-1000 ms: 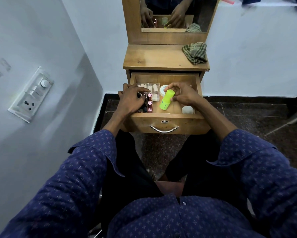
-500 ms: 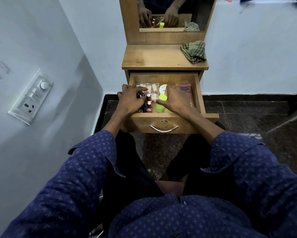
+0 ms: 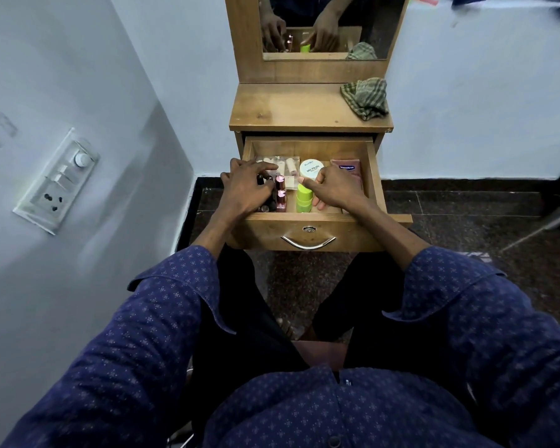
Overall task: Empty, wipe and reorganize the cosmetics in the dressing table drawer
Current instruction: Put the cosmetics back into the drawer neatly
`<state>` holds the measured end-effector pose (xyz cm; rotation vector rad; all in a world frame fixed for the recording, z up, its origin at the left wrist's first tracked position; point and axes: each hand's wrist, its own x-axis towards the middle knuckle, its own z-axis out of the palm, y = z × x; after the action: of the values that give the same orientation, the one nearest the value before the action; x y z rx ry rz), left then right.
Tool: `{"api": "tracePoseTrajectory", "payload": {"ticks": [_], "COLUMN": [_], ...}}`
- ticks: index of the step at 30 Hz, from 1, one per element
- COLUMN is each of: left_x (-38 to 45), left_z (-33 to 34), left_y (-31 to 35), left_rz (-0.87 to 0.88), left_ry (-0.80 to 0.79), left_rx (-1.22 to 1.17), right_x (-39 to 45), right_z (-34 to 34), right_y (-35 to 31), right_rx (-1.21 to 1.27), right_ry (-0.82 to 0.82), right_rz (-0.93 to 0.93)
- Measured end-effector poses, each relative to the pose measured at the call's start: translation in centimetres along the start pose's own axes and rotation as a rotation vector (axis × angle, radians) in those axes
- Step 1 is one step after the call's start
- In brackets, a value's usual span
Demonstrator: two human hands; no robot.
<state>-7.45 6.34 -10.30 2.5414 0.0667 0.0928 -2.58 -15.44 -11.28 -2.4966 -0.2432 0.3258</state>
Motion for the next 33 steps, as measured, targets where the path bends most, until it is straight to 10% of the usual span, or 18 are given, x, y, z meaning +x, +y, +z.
{"api": "tracePoseTrajectory", "payload": {"ticks": [27,33], "left_x": [0.2,0.8], "left_z": [0.1,-0.6], "left_y": [-0.3,0.8], "left_rz": [0.002,0.080], "left_ry": [0.000,0.084], "left_rx": [0.000,-0.053], "right_x": [1.0,2.3], "right_z": [1.3,-0.1], "right_y": [-0.1,2.1], "right_rx": [0.243,0.318], "right_ry": [-0.266,-0.051], "right_rz": [0.014,0.000]}}
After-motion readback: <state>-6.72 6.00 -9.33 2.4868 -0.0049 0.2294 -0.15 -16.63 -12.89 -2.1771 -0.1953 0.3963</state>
